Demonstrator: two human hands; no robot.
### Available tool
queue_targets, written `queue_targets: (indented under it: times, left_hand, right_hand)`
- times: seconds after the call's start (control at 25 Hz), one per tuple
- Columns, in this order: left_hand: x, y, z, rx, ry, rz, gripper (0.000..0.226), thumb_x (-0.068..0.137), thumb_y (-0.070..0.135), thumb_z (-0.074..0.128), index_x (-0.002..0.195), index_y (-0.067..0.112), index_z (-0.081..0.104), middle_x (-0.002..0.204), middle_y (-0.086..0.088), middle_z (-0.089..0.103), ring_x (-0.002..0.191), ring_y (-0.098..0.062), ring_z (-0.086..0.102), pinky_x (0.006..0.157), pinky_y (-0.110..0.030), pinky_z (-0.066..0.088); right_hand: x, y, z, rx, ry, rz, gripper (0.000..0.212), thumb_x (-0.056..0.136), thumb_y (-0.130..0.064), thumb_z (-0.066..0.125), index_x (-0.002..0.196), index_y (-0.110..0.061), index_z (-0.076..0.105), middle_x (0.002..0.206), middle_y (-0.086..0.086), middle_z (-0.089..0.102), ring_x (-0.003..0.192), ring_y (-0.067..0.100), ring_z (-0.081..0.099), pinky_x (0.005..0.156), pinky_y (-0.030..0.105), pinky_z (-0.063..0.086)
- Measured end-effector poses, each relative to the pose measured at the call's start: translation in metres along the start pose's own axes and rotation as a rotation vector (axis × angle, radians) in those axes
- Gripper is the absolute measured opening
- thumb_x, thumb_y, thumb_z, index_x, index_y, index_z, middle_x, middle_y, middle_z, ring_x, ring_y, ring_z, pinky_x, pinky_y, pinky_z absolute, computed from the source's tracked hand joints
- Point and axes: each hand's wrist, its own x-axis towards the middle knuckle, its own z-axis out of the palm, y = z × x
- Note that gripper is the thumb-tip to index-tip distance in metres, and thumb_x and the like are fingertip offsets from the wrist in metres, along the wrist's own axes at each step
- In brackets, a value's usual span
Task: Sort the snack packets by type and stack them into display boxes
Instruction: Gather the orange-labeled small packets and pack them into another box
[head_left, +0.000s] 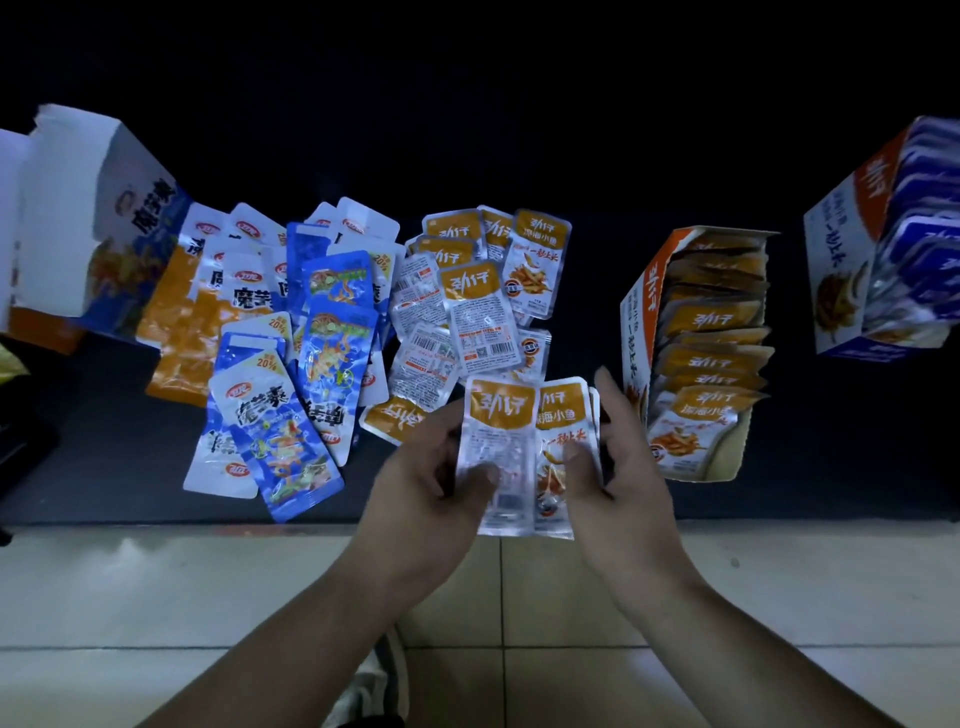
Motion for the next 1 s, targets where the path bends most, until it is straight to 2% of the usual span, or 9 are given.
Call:
queue_targets:
  times: [0.12,0.2,0.28,0.4,0.52,0.6,0.72,0.88,1.0]
  left_hand:
    - [0.007,-0.001,0.015,-0.023,0.027,-0.007,0.040,0.096,0.010,0.070,0.126,0.036,0.063,0.070,0.008,0.071,0.060,-0.014,0.062,0.058,-0.027,0.052]
    - [0.010,-0.002,0.021,0.029,0.032,-0.016,0.037,0.094,0.020,0.072,0.122,0.042,0.061,0.063,-0.002,0.065,0.057,-0.032,0.059,0.054,-0.039,0.057]
    - [0.009,-0.001,0.023,0.155,-0.031,0.038,0.036,0.093,0.028,0.069,0.125,0.039,0.057,0.062,-0.005,0.063,0.056,-0.030,0.061,0.055,-0.046,0.057]
    - [0.010,-0.004,0.016,0.440,-0.109,0.299,0.025,0.100,0.028,0.056,0.124,0.030,0.061,0.081,0.008,0.064,0.071,-0.014,0.066,0.065,-0.035,0.055]
    - [0.036,-0.021,-0.005,0.880,0.155,0.517,0.039,0.093,0.021,0.061,0.132,0.017,0.065,0.115,-0.005,0.061,0.097,-0.028,0.062,0.080,-0.040,0.055]
    - [0.049,-0.027,-0.009,1.043,0.232,0.466,0.048,0.094,0.038,0.061,0.136,0.014,0.062,0.117,-0.011,0.059,0.098,-0.035,0.058,0.083,-0.045,0.053]
    - [0.062,-0.018,0.004,1.036,0.270,0.243,0.063,0.089,0.062,0.055,0.126,0.012,0.060,0.111,-0.011,0.060,0.099,-0.036,0.058,0.080,-0.044,0.052]
    - [0.068,-0.007,0.010,0.943,0.164,0.092,0.081,0.079,0.051,0.074,0.146,0.019,0.041,0.126,-0.009,0.061,0.115,-0.033,0.059,0.086,-0.042,0.052]
    - [0.050,-0.003,-0.003,0.544,0.181,0.013,0.080,0.079,0.026,0.082,0.148,0.032,0.042,0.108,0.006,0.069,0.095,-0.013,0.067,0.076,-0.029,0.054]
  right_hand:
    - [-0.002,-0.002,0.005,0.023,0.050,0.016,0.053,0.108,-0.017,0.046,0.146,-0.053,0.041,0.135,-0.041,0.049,0.111,-0.027,0.050,0.094,0.000,0.041]
    - [-0.003,-0.004,0.008,0.105,0.108,0.023,0.044,0.108,-0.020,0.045,0.144,-0.046,0.048,0.129,-0.048,0.047,0.115,-0.030,0.045,0.088,-0.006,0.037]
    - [-0.004,-0.007,0.008,0.127,0.094,0.042,0.047,0.106,-0.028,0.049,0.151,-0.042,0.043,0.120,-0.056,0.043,0.106,-0.039,0.040,0.081,-0.009,0.035]
    - [-0.009,-0.007,0.004,0.051,0.068,0.034,0.065,0.103,-0.014,0.057,0.156,-0.042,0.030,0.109,-0.064,0.042,0.101,-0.042,0.039,0.077,-0.009,0.036]
    - [-0.013,-0.003,0.000,0.012,0.071,0.030,0.074,0.102,-0.015,0.059,0.156,-0.048,0.022,0.117,-0.064,0.036,0.105,-0.040,0.038,0.079,-0.006,0.038]
    - [-0.014,-0.002,-0.001,-0.018,0.072,-0.005,0.073,0.102,-0.018,0.059,0.156,-0.051,0.022,0.131,-0.059,0.034,0.117,-0.034,0.039,0.090,0.002,0.044]
    - [-0.014,-0.005,0.000,-0.069,0.101,-0.074,0.073,0.102,-0.021,0.058,0.155,-0.054,0.020,0.156,-0.032,0.033,0.139,-0.010,0.039,0.112,0.024,0.044]
    - [-0.012,-0.004,-0.002,-0.116,0.110,-0.135,0.072,0.102,-0.019,0.057,0.158,-0.046,0.022,0.159,-0.021,0.036,0.142,-0.007,0.038,0.106,0.008,0.039]
    - [-0.010,-0.007,-0.004,-0.126,0.133,-0.150,0.071,0.102,-0.018,0.057,0.157,-0.048,0.024,0.156,-0.026,0.036,0.140,-0.009,0.038,0.104,0.006,0.039]
